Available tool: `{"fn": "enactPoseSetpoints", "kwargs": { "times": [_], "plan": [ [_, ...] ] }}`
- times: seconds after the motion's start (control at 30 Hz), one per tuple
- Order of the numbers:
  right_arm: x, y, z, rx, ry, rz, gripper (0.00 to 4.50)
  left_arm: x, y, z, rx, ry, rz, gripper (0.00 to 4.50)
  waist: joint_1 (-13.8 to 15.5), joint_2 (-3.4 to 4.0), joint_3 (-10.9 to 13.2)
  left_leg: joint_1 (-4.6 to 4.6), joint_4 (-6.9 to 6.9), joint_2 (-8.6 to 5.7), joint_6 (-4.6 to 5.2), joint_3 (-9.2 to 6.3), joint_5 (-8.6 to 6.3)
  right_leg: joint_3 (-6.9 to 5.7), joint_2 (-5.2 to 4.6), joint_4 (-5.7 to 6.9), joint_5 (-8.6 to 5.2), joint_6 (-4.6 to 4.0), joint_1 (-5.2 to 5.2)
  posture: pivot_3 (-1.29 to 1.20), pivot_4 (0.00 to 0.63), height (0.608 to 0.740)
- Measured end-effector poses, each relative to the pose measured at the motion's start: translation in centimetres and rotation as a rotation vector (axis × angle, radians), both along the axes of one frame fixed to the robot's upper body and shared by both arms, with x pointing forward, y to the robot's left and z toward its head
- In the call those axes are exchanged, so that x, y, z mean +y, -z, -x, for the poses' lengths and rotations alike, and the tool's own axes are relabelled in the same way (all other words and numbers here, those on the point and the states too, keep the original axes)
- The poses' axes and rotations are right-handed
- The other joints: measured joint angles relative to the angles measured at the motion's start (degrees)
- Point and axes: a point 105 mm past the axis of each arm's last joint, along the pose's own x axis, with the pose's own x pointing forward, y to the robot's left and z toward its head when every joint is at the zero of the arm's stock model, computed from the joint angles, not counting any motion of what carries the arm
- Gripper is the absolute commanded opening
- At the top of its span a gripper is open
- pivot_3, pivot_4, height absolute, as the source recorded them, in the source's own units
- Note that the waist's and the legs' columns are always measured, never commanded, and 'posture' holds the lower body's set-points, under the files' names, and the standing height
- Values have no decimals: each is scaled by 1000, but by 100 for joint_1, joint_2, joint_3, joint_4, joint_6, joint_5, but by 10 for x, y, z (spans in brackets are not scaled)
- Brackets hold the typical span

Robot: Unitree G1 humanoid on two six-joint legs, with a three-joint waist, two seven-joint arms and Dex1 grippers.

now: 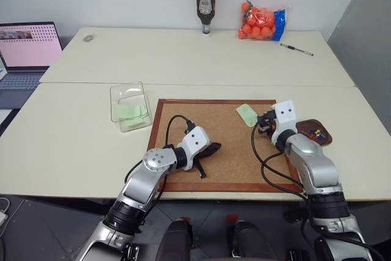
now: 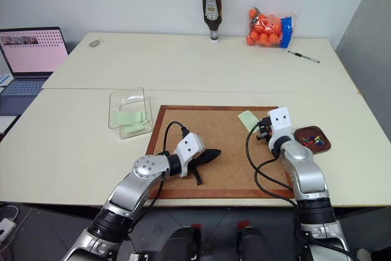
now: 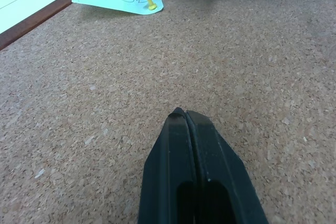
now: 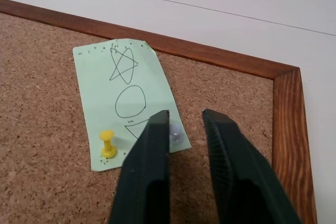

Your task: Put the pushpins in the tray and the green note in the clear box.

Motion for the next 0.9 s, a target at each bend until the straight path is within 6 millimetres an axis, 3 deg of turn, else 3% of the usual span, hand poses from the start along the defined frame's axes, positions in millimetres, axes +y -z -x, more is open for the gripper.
{"fn": "enactPoseSetpoints", "kwargs": {
  "times": [0.03,0.57,0.73,0.9],
  "plan": [
    [1,0,0,0,-3,-1,35,0,0,0,0,0,0,0,0,0,0,0,0,0,0,-1,0,1,0,0,0,0,0,0,150,740],
    [2,-3,6,-16,-3,-16,35,-1,-1,1,-1,6,1,0,7,0,0,-4,-3,-1,0,-1,0,0,-1,-2,-1,-1,-2,0,150,740],
    [13,-28,13,-112,-39,-62,35,0,0,1,1,2,-2,0,-4,-1,0,0,-2,2,0,-5,0,-2,0,-1,0,0,-1,0,150,740],
    [14,-29,17,-121,-43,-67,35,0,0,1,1,2,-2,0,-4,0,0,1,-3,2,0,-4,0,1,0,-1,0,0,-1,0,150,740]
  ]
}}
